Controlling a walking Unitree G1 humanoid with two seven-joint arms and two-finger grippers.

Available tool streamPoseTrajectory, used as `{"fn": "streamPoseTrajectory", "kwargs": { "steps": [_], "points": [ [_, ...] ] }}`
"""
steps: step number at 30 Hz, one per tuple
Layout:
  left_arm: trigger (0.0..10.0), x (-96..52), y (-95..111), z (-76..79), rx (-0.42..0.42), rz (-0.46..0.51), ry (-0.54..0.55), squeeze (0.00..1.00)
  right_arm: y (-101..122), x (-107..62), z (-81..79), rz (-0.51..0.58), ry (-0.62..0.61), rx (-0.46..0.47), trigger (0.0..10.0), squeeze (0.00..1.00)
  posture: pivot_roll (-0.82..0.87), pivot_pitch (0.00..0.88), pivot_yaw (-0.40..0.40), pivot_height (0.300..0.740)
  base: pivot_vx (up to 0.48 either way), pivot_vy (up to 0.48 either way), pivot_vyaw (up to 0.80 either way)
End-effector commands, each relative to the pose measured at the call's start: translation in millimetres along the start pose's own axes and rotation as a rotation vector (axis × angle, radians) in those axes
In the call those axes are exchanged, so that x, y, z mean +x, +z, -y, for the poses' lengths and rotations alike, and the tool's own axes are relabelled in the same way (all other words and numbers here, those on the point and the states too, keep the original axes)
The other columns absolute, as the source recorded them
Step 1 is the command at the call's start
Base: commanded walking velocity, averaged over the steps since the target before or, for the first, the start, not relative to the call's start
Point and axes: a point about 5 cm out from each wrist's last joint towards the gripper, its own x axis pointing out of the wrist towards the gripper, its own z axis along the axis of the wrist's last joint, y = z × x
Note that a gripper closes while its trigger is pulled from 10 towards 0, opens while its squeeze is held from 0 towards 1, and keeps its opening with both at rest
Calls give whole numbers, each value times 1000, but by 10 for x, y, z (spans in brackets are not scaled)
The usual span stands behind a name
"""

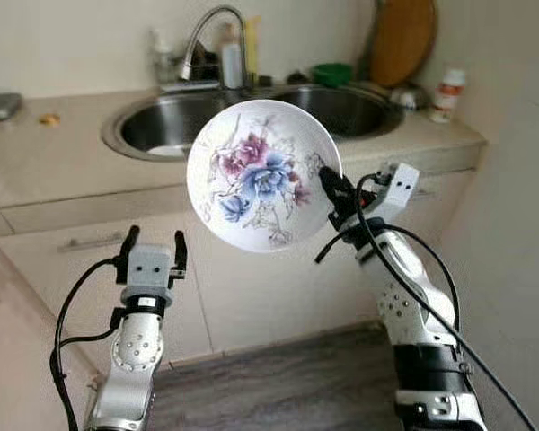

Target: Kitchen organization

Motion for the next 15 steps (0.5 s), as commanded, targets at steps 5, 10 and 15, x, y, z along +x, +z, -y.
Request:
{"fn": "streamPoseTrajectory", "kwargs": {
  "steps": [5, 10, 15],
  "points": [
    [10000, 18, 38, 87, -7, 7, -28, 0, 195, -8, 38, 75, -14, -7, 0, 0, -38, 0, 9, 740, 313, 0, 0],
    [10000, 30, 43, 88, -7, 8, -32, 0, 229, 0, 40, 91, -25, -12, 0, 0, -38, 0, 12, 740, 316, 0, 0],
    [10000, 36, 54, 79, -6, 10, -32, 0, 229, 0, 49, 89, -32, -12, 0, 0, -38, 0, 13, 740, 318, 0, 0]
  ]
}}
